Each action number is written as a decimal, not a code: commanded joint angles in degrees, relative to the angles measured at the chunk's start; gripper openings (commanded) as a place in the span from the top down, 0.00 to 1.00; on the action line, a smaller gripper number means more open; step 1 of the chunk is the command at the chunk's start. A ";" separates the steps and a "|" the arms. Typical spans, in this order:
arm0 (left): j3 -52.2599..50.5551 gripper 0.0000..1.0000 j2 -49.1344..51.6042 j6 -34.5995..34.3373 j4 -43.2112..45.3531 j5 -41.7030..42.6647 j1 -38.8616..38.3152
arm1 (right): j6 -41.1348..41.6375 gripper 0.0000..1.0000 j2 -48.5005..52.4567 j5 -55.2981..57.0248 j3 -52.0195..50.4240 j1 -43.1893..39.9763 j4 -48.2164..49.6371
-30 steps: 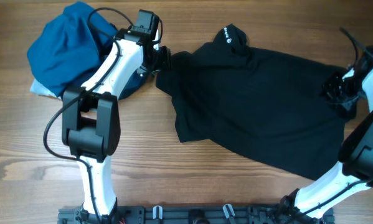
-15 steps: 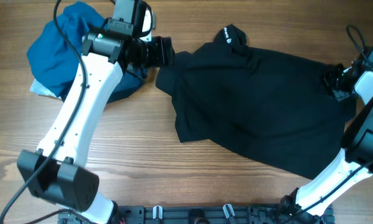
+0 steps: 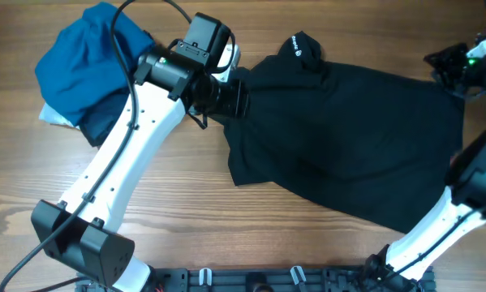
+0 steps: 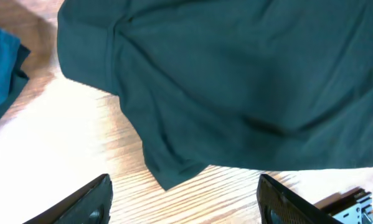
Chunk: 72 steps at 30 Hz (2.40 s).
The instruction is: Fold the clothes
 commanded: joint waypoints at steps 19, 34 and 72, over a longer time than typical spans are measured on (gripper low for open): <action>-0.13 0.21 -1.09 4.35 0.96 0.48 -0.11 | 2.73 0.95 -6.05 24.92 -28.74 -3.91 -1.77; -0.13 0.18 -1.09 4.28 2.91 0.50 -0.11 | 11.74 0.96 8.07 14.64 -22.88 5.38 20.81; -35.93 0.16 3.30 -6.71 20.87 13.68 -9.16 | -11.45 0.33 -17.14 5.62 -8.61 -9.11 -24.00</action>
